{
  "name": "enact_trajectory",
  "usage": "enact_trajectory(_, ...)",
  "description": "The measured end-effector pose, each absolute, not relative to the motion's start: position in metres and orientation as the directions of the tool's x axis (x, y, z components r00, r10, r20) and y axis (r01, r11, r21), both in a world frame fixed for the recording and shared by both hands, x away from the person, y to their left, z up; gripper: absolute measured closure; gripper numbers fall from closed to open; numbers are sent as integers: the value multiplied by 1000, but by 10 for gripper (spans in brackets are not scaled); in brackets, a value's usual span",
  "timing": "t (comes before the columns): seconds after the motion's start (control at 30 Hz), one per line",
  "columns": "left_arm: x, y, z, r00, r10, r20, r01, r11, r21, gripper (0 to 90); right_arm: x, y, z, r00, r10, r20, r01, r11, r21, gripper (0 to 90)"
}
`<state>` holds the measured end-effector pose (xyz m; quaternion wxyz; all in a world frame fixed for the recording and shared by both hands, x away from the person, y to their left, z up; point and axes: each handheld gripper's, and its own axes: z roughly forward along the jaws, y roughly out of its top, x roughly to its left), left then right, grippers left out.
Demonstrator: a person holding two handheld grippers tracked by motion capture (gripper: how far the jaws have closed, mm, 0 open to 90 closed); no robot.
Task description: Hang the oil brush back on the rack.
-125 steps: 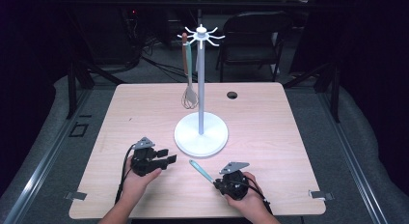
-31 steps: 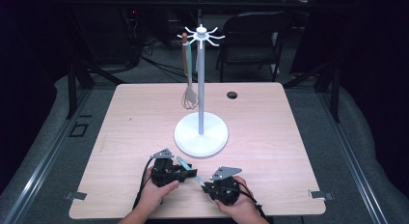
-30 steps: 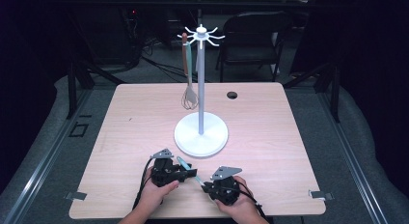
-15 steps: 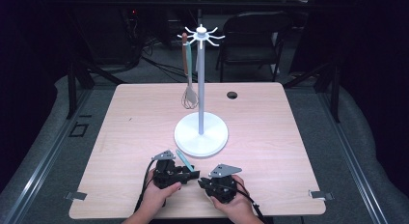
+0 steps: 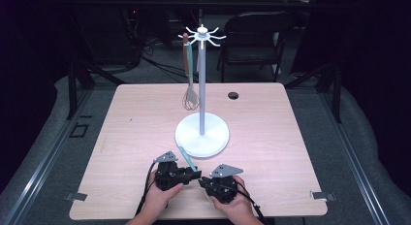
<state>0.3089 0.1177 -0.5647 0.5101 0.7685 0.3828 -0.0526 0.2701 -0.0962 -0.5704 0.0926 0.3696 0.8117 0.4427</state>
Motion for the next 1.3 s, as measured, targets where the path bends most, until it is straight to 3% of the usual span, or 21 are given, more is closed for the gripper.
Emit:
enact_trajectory(0.43,308,116,-563,708,528,-469,632,-179,754,775,270,-96,-572,-712,678,184,519,332,788,821)
enact_trajectory(0.57,309,117,-564,711,525,-467,630,-183,754,775,270,-101,-568,-718,671,188,522,339,783,751)
enact_trajectory(0.7,310,118,-565,705,523,-479,639,-177,748,773,270,-110,-563,-720,667,193,523,338,782,738)
enact_trajectory(0.93,310,117,-564,708,513,-486,640,-175,748,784,283,-135,-559,-666,733,138,536,342,772,677)
enact_trajectory(1.3,312,101,-551,757,442,-481,614,-230,755,847,293,-158,-552,-605,773,190,564,247,788,662)
